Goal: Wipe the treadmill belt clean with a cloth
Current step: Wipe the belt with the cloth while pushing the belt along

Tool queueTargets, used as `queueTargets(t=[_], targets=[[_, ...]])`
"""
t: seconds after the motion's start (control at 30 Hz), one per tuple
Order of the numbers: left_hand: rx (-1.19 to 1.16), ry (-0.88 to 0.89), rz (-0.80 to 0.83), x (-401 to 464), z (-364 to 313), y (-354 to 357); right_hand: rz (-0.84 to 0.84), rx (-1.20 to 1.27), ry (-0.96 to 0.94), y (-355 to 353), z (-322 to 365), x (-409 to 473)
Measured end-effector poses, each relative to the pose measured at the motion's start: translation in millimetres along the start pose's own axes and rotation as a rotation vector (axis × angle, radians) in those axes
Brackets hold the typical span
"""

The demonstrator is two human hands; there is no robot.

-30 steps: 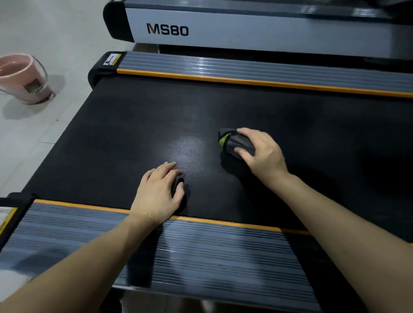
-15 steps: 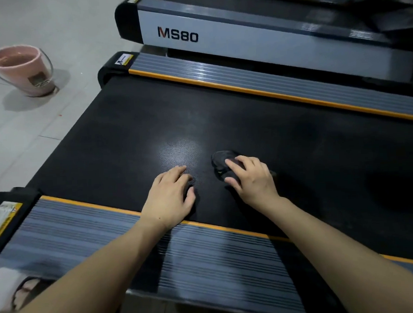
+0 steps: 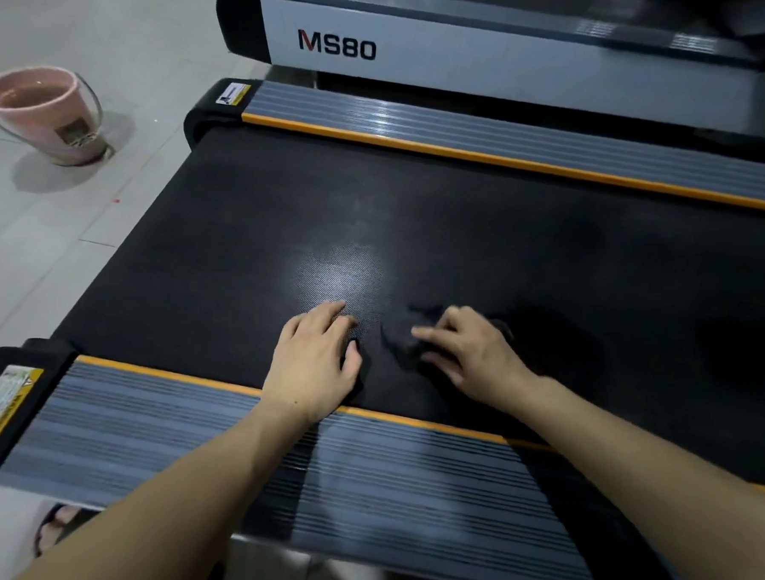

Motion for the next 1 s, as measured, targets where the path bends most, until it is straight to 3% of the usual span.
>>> queueTargets(t=[0.17, 0.47, 0.53, 0.63, 0.7, 0.77, 0.9, 1.0], targets=[[-0.004, 0.010, 0.034, 1, 2, -2, 0.138, -0.136, -0.155, -12, -9, 7], [0.068, -0.023, 0.069, 6, 22, -14, 0.123, -0.191, -0.031, -4, -7, 2], [0.098, -0.031, 0.064, 6, 34, -15, 0.109, -0.191, 0.061, 1, -22, 22], [0.102, -0.093, 0.045, 2, 44, -14, 0.105, -0.152, 0.384, 0, -48, 57], [0.095, -0.104, 0.029, 3, 43, -13, 0.120, -0.139, 0.443, 4, -48, 67], [0.085, -0.095, 0.030, 4, 41, -13, 0.098, -0.127, 0.343, 8, -28, 57], [0.065, -0.085, 0.051, 5, 42, -13, 0.207, 0.086, -0.020, 1, 39, 6], [0.080, -0.052, 0.058, 5, 44, -15, 0.173, -0.003, -0.158, 2, 33, 12]])
Point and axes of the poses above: each hand's wrist, its own x-axis towards the middle knuckle, its own y-axis out of the palm, z = x × y, the point moved 2 cm from there along x, towards the middle knuckle, and after that the axes turned 13 degrees about -y, right-handed, at the moved point
